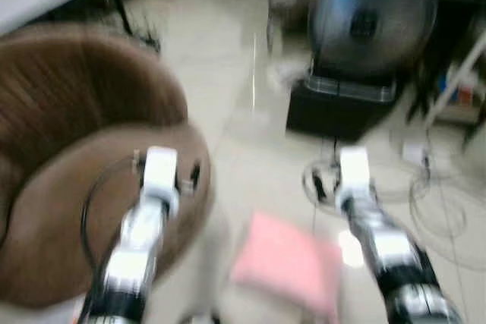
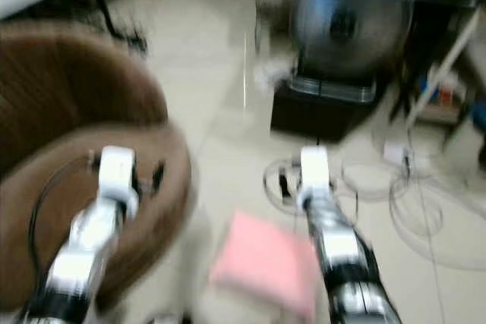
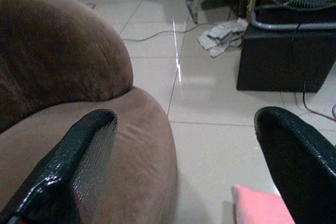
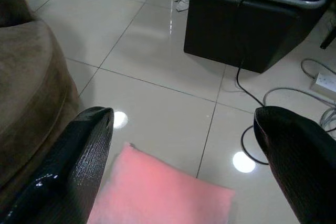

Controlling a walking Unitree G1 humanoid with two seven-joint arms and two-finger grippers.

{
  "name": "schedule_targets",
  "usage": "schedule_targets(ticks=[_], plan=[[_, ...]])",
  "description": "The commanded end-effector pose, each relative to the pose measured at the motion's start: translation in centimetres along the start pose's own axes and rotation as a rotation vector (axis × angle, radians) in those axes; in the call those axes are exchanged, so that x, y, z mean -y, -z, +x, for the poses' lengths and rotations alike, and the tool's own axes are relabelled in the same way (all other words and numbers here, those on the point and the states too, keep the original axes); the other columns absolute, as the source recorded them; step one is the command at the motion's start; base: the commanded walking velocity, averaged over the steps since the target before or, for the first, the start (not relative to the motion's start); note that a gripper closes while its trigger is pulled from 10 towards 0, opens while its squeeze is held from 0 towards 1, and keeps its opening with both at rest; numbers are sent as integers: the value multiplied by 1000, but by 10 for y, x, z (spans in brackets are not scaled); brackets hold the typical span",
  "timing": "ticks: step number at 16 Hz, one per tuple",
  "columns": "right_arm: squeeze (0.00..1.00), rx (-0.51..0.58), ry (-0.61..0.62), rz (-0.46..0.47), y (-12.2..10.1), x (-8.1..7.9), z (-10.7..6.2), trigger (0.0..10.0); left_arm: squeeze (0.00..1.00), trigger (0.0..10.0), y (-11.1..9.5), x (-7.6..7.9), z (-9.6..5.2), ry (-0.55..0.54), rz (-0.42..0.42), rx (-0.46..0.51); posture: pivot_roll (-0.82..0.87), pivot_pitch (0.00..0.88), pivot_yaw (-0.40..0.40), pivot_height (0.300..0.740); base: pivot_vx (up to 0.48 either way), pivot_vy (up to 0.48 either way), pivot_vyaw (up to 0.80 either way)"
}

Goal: Move the pillow to the sofa from floor

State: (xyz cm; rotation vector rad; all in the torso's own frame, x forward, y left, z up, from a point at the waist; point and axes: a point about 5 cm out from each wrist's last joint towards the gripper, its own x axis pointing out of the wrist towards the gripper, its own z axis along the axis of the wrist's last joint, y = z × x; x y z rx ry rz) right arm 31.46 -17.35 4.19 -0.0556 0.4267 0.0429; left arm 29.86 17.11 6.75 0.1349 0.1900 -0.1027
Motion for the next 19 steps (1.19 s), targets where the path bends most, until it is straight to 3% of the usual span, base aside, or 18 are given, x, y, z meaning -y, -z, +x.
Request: schedule_targets(ticks=[1, 4, 8, 19], plan=[[0, -7, -6, -4, 2, 2, 0, 10000, 0, 10000, 3, 3, 1, 8, 17, -14, 25, 0, -2, 740, 0, 0, 0], [0, -20, -15, 6, 4, 1, 2, 10000, 0, 10000, -4, 3, 3, 14, 24, 5, 47, 0, -13, 740, 0, 0, 0], [0, -24, 40, 24, 11, 2, 1, 10000, 0, 10000, -4, 5, 6, 60, 24, -10, 11, 0, 44, 740, 0, 0, 0], [0, -17, 53, 11, 14, 1, 0, 10000, 0, 10000, -3, 5, 6, 77, 38, -25, 11, 0, 51, 740, -309, 0, 0]])
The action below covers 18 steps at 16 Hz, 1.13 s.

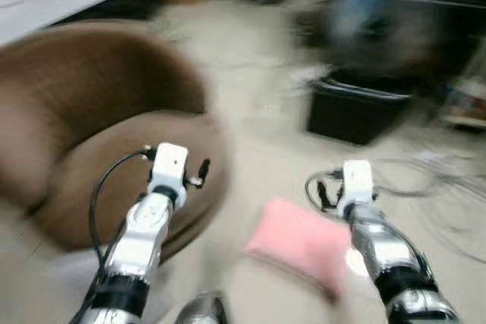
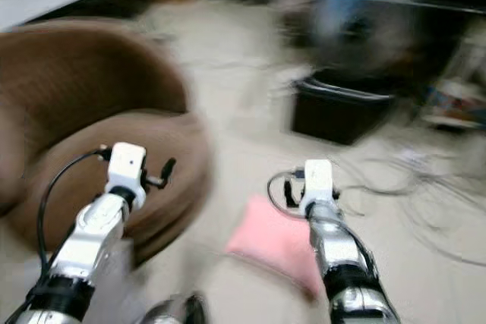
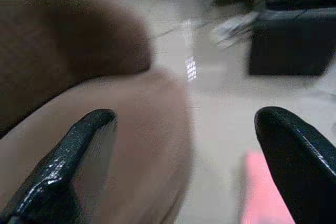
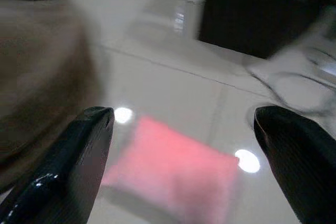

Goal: Move the pillow to the sofa from floor

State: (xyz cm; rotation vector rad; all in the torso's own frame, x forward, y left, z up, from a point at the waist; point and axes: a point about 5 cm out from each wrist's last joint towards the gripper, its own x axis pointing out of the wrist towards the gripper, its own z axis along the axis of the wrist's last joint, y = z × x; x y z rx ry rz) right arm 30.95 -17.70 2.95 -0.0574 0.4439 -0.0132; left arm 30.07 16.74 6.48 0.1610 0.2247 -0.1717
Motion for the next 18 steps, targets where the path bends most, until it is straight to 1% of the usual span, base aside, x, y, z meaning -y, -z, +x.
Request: schedule_targets(ticks=[1, 5, 11, 16, 18], plan=[[0, 0, -5, -4, 0, -2, 0, 10000, 0, 10000, -4, 0, 3, 5, 8, 7, 16, 0, 47, 740, -315, 0, 0], [0, 4, -15, -12, -2, -5, 1, 10000, 0, 10000, -3, -1, 1, -6, 5, 9, 26, 0, 35, 740, -319, 0, 0], [0, 26, -44, -6, -6, -6, 3, 10000, 0, 10000, -7, -4, 2, -24, 15, 27, 36, 0, 26, 740, 0, 0, 0], [0, 27, -53, 11, -6, -8, 3, 10000, 0, 10000, -6, -4, 1, -24, 22, 28, 45, 0, 24, 740, 0, 440, 0], [0, 28, -62, 13, -6, -12, 4, 10000, 0, 10000, -5, -6, 0, -28, 27, 25, 56, 0, 18, 740, 0, 480, 0]])
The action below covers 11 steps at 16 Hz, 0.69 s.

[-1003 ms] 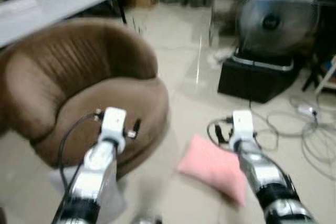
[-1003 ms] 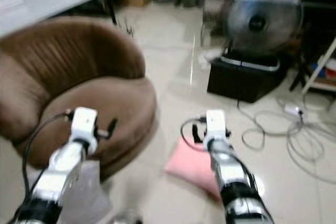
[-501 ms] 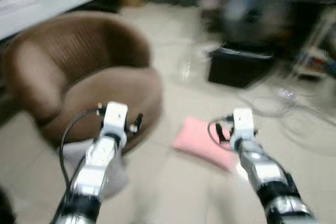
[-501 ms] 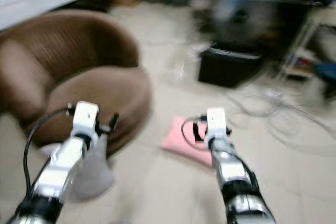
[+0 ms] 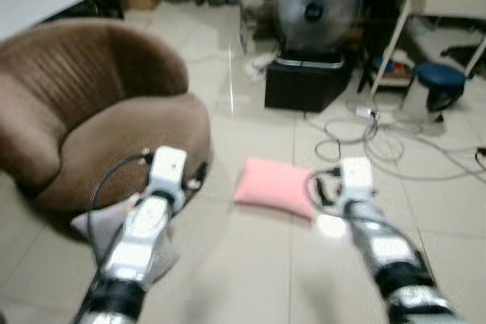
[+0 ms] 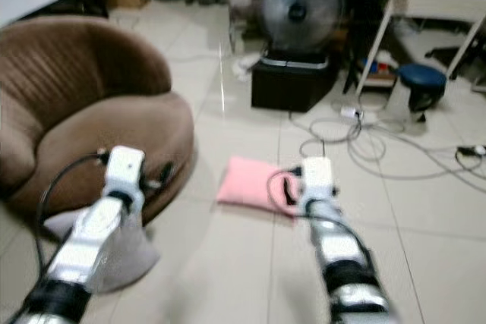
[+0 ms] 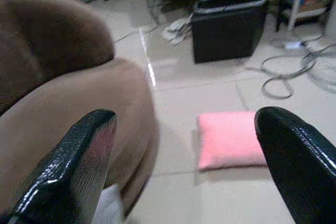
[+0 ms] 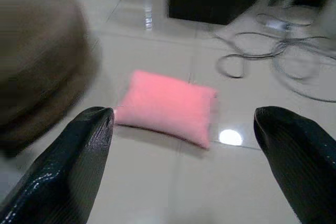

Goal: Move the pillow to the sofa from floor

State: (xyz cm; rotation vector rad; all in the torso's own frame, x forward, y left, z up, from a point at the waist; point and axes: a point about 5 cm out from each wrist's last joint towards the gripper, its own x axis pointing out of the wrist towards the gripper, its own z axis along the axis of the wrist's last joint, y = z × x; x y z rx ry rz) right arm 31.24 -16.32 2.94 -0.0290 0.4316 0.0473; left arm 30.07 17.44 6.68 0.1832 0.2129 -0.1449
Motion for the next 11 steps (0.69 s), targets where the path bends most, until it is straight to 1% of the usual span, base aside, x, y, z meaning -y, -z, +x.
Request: schedule_targets(ticks=[1, 6, 11], plan=[[0, 12, -3, -3, -5, 0, 2, 10000, 0, 10000, -4, -1, 1, -3, 8, 17, 61, 0, 15, 740, 0, 480, 0], [0, 10, -17, -8, -6, -3, 4, 10000, 0, 10000, -5, -4, 0, -19, 8, 18, 73, 0, 9, 740, 0, 480, 0], [0, 10, -13, -16, -6, -1, 4, 10000, 0, 10000, -6, -1, 1, -10, 8, 19, 59, 0, 17, 740, 0, 480, 0]])
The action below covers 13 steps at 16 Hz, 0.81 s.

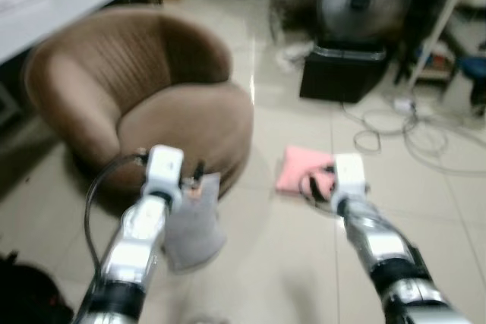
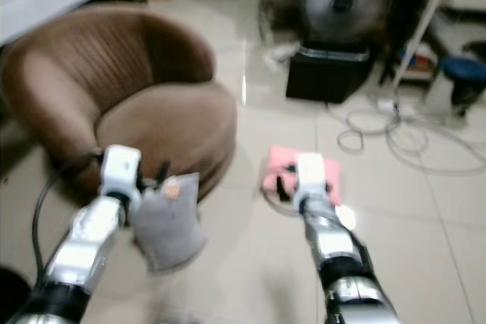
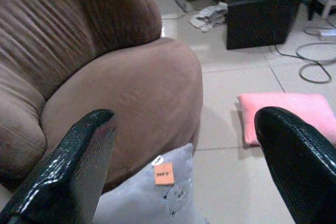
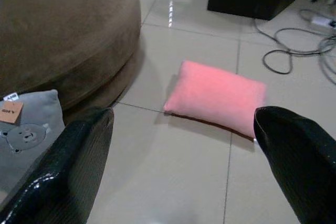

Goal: Move the pillow to the sofa from floor

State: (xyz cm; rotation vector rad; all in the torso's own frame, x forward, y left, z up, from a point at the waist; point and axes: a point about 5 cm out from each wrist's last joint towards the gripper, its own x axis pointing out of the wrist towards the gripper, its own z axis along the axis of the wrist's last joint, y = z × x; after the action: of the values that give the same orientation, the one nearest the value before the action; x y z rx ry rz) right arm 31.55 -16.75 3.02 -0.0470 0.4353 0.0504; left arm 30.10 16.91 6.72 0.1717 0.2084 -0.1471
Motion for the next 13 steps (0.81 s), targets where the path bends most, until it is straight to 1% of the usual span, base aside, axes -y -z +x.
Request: schedule_targets(ticks=[1, 11, 12, 13], plan=[[0, 16, -13, -11, -4, -5, 1, 10000, 0, 10000, -4, -5, 1, -9, 19, 12, 54, 0, 18, 740, 0, 480, 0], [0, 25, -12, -31, -9, -2, 3, 10000, 0, 10000, -4, -3, 4, -8, 10, 15, 49, 0, 6, 740, 0, 480, 0], [0, 25, -13, -32, -9, -2, 3, 10000, 0, 10000, -5, -3, 4, -7, 17, 22, 49, 0, 6, 740, 0, 0, 0], [0, 25, -15, -36, -9, -2, 3, 10000, 0, 10000, -5, -3, 3, -11, 31, 18, 53, 0, 1, 740, 0, -480, 0]])
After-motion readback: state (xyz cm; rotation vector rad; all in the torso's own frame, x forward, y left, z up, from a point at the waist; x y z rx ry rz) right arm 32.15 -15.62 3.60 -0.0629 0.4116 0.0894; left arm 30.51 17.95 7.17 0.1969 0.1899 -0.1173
